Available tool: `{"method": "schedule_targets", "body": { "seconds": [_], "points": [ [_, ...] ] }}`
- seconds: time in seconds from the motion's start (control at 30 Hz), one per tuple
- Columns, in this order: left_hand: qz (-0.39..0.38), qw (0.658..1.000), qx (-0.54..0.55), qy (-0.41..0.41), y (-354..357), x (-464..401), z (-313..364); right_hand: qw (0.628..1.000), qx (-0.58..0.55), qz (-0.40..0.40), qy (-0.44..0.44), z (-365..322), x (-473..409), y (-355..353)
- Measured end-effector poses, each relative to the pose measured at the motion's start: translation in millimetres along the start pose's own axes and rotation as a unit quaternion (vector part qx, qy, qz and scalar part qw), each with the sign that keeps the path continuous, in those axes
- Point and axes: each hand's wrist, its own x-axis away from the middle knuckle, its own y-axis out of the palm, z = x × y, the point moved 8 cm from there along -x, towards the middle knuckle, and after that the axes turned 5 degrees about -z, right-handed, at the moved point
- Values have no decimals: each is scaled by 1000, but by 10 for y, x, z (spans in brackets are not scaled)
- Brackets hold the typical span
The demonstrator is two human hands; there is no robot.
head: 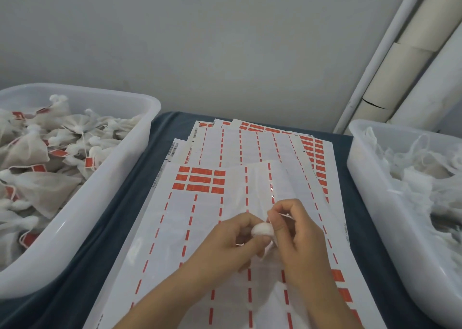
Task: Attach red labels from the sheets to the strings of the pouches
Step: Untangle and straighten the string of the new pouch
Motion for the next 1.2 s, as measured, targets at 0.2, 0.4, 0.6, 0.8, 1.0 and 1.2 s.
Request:
{"method": "schedule_targets", "body": {
  "seconds": [0.2, 0.4, 0.6, 0.8, 1.0, 1.2],
  "points": [
    [-17, 999, 8, 49, 21, 39, 70, 987, -143, -64, 38, -10, -48, -4],
    [-7, 999, -12, 41, 11, 27, 52, 991, -110, -69, 15, -23, -65, -55],
    [17, 1000, -6, 15, -44, 9, 23, 995, -49, -88, -21, -55, -43, 4],
    [31, 999, 33, -25, -131, -11, -64, 984, 21, -154, -87, -153, -8, 79],
    [10, 998, 54, 18, -191, -8, -8, 986, -3, -159, -43, -101, -33, 50],
    [-1, 997, 14, 76, -203, 4, 82, 981, -80, -172, 53, 4, -34, 42]
  ]
}}
